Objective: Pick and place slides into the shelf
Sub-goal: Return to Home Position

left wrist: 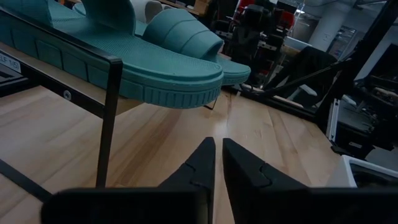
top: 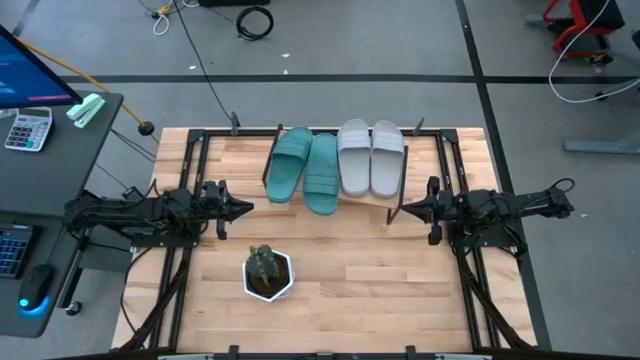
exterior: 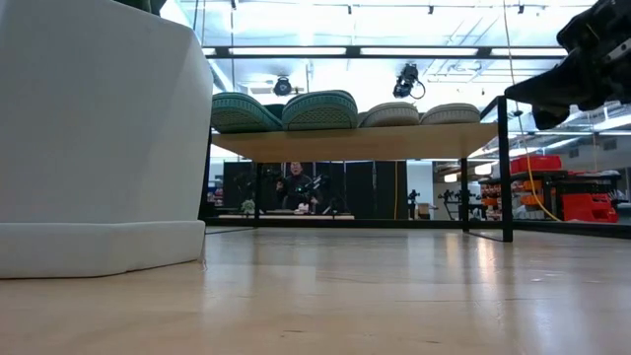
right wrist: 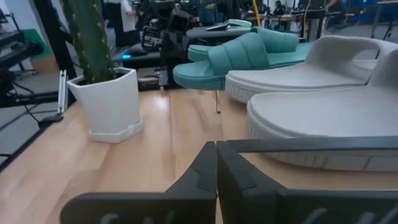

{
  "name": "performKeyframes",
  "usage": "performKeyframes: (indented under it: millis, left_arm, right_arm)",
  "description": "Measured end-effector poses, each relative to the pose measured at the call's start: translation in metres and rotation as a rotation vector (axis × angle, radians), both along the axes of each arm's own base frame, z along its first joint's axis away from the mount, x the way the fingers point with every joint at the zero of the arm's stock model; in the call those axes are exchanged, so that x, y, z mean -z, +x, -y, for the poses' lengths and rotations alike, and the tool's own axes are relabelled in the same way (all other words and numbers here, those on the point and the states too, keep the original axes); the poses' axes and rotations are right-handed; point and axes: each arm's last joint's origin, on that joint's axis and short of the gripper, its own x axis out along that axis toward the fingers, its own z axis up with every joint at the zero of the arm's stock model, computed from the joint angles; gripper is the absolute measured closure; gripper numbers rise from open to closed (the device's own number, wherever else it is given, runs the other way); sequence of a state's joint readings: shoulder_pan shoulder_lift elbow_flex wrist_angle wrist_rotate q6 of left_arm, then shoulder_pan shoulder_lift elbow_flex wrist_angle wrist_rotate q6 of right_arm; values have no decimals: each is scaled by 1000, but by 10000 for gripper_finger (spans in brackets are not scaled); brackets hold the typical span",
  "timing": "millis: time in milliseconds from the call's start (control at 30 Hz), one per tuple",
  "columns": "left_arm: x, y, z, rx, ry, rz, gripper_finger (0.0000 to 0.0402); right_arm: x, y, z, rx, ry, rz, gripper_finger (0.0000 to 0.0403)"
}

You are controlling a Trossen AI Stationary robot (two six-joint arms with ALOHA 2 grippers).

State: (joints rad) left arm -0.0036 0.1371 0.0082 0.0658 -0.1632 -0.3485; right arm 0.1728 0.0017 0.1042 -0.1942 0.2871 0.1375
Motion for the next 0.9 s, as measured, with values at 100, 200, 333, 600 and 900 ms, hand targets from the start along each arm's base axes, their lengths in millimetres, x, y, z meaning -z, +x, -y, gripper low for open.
performKeyframes:
  millis: [100,200,333,600,900]
  left_arm:
    - [0,0,0,0,0,0,362]
    - [0,0,0,0,0,0,362]
    - [0,0,0,0,0,0,368]
    - [0,0,0,0,0,0,376]
    - [0,0,0,0,0,0,362]
  right_arm:
    - [-1,0,-1,-23,18,12,403]
    - [-1,1,-3,-85,30,39,403]
    - [-2,1,-4,-126,45,48,403]
    - [-3,1,-4,-135,73,63,403]
    - [6,5,-4,-118,61,36,402]
